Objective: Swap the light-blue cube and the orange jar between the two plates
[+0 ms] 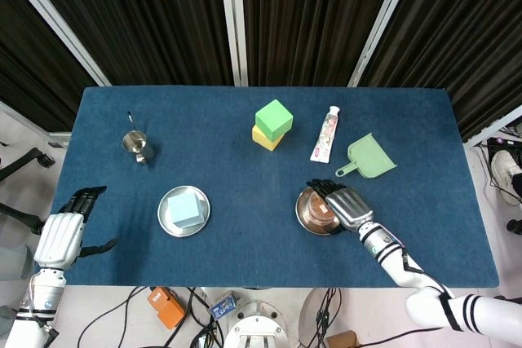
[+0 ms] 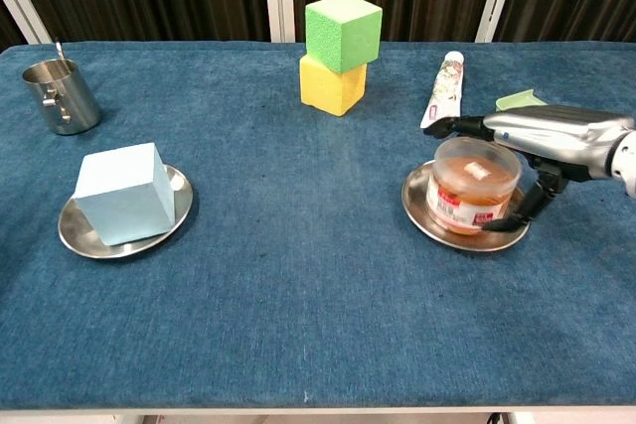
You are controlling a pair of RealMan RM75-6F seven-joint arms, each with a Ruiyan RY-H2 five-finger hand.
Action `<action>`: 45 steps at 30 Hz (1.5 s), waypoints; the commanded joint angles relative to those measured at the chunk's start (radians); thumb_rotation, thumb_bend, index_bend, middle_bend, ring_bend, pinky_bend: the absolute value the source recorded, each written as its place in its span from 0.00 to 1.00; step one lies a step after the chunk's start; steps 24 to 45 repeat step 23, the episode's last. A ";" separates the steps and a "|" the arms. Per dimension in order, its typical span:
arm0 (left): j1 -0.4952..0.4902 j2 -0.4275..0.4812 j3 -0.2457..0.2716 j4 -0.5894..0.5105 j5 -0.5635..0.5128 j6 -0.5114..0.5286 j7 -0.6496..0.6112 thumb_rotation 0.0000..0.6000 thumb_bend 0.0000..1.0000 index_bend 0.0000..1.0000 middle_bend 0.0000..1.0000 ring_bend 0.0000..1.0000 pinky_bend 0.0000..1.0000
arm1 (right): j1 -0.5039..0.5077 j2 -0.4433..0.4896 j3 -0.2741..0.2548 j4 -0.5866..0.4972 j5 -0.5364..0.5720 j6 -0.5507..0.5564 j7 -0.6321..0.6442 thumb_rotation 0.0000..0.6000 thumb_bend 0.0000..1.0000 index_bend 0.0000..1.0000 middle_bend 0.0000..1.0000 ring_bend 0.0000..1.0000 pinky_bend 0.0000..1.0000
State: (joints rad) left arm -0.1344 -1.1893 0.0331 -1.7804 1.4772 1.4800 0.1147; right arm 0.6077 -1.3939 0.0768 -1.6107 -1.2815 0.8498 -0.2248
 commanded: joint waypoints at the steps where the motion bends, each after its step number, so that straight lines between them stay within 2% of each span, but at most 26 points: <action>1: 0.018 0.017 0.015 -0.002 0.036 0.025 -0.004 1.00 0.01 0.11 0.11 0.09 0.29 | -0.014 0.081 -0.024 -0.079 -0.020 0.002 0.044 1.00 0.15 0.00 0.00 0.00 0.00; 4: 0.044 0.030 0.028 0.010 0.077 0.069 -0.013 1.00 0.01 0.11 0.09 0.06 0.22 | -0.060 0.138 -0.043 -0.133 -0.104 0.092 0.095 1.00 0.13 0.00 0.00 0.00 0.00; 6: 0.073 0.034 0.036 0.045 0.119 0.128 -0.041 1.00 0.01 0.11 0.07 0.04 0.16 | -0.125 0.194 -0.076 -0.161 -0.197 0.218 0.095 0.99 0.13 0.00 0.00 0.00 0.00; 8: 0.108 0.029 0.043 0.100 0.147 0.192 -0.090 1.00 0.03 0.10 0.05 0.01 0.12 | -0.223 0.246 -0.120 -0.170 -0.280 0.389 0.014 0.98 0.13 0.00 0.00 0.00 0.00; 9: 0.129 0.021 0.046 0.136 0.155 0.224 -0.125 1.00 0.04 0.10 0.04 0.00 0.10 | -0.290 0.271 -0.147 -0.172 -0.305 0.487 -0.066 0.98 0.13 0.00 0.00 0.00 0.00; 12: 0.174 0.001 0.055 0.221 0.135 0.261 -0.207 1.00 0.05 0.09 0.02 0.00 0.08 | -0.456 0.283 -0.191 -0.163 -0.321 0.708 -0.213 1.00 0.13 0.00 0.00 0.00 0.00; 14: 0.190 -0.010 0.057 0.264 0.121 0.261 -0.253 1.00 0.06 0.08 0.02 0.00 0.08 | -0.527 0.266 -0.211 -0.124 -0.331 0.793 -0.177 1.00 0.13 0.00 0.00 0.00 0.00; 16: 0.196 -0.006 0.061 0.280 0.111 0.247 -0.286 1.00 0.06 0.08 0.02 0.00 0.08 | -0.581 0.245 -0.221 -0.052 -0.336 0.856 -0.065 1.00 0.13 0.00 0.00 0.00 0.00; 18: 0.195 0.001 0.060 0.291 0.134 0.256 -0.273 1.00 0.06 0.08 0.02 0.00 0.08 | -0.610 0.222 -0.215 0.008 -0.319 0.879 0.033 1.00 0.13 0.00 0.00 0.00 0.00; 23: 0.198 0.009 0.063 0.287 0.164 0.259 -0.259 1.00 0.06 0.08 0.02 0.00 0.08 | -0.618 0.229 -0.205 0.058 -0.314 0.852 0.084 1.00 0.13 0.00 0.00 0.00 0.00; 45: 0.198 0.009 0.063 0.287 0.164 0.259 -0.259 1.00 0.06 0.08 0.02 0.00 0.08 | -0.618 0.229 -0.205 0.058 -0.314 0.852 0.084 1.00 0.13 0.00 0.00 0.00 0.00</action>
